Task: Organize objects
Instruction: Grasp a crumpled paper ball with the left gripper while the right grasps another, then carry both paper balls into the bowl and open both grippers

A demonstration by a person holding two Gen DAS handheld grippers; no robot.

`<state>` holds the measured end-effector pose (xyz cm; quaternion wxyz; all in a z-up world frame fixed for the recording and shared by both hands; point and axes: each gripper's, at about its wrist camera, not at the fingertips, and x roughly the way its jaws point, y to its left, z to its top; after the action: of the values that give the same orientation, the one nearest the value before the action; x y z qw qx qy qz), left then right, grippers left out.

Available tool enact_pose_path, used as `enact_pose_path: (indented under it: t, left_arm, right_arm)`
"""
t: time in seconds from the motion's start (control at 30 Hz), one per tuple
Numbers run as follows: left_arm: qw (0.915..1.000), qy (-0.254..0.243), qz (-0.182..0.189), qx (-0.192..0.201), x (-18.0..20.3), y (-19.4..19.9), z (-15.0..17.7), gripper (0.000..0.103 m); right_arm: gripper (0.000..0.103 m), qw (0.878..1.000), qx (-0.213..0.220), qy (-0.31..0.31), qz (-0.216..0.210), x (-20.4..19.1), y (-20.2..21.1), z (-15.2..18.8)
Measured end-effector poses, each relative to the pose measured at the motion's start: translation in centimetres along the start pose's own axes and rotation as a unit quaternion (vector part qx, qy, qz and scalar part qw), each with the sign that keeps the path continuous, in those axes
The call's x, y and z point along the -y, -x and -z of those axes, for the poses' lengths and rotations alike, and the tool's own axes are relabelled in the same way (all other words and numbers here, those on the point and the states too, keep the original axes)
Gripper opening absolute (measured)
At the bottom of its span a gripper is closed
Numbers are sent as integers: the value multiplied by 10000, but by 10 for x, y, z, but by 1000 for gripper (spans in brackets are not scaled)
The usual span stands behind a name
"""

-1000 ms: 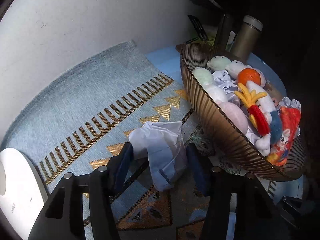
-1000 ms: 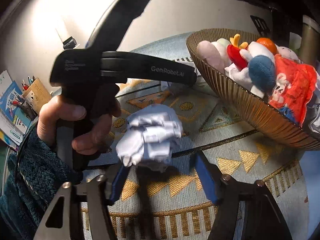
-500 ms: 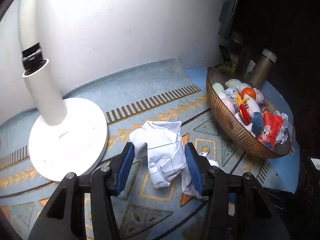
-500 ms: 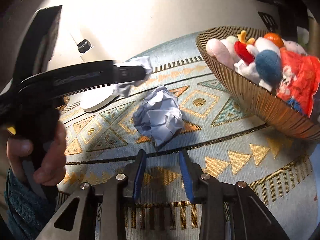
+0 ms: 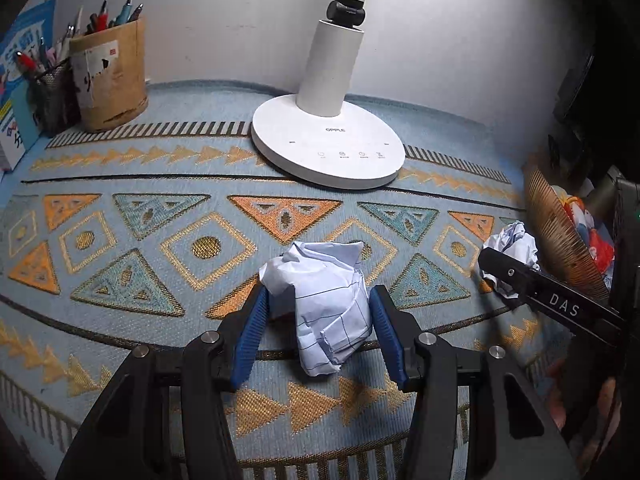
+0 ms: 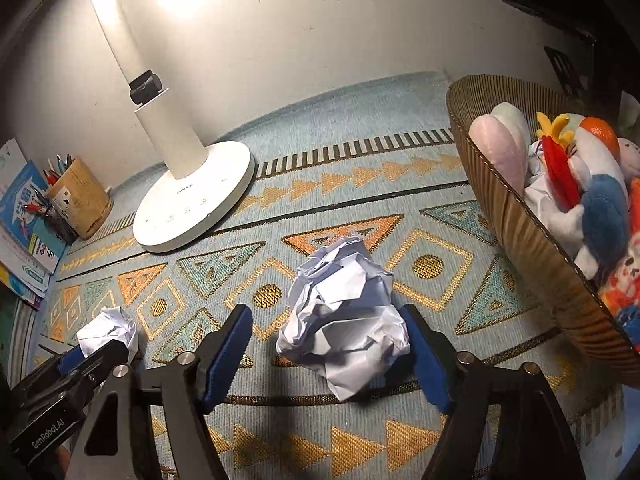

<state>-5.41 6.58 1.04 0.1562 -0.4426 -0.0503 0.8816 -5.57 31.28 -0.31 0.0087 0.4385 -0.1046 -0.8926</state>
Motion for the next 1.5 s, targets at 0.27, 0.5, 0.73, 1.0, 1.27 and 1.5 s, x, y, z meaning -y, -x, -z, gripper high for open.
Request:
enact_pose_path:
  t: [0.27, 0.5, 0.73, 1.0, 1.27, 1.5]
  left_arm:
    - [9974, -86, -567, 440, 8, 10, 5, 49]
    - [9954, -265, -768, 506, 14, 13, 7, 49]
    - [9917, -476, -1042, 580, 23, 14, 10, 49]
    - [9900, -249, -1196, 705, 17, 20, 12, 49]
    - [9946, 157, -803, 639, 35, 31, 22, 49]
    - [9972, -231, 156, 700, 120, 37, -8, 49]
  right_arm:
    - [50, 9991, 234, 313, 166, -9, 0, -1]
    - [50, 9972, 474, 552, 178, -19, 16, 13]
    - [50, 9958, 581, 690, 136, -18, 37, 34]
    - [51, 9959, 602, 657, -129, -5, 60, 56]
    - [51, 9957, 554, 665, -338, 21, 83, 75]
    - [51, 9923, 995, 718, -147, 67, 142, 53]
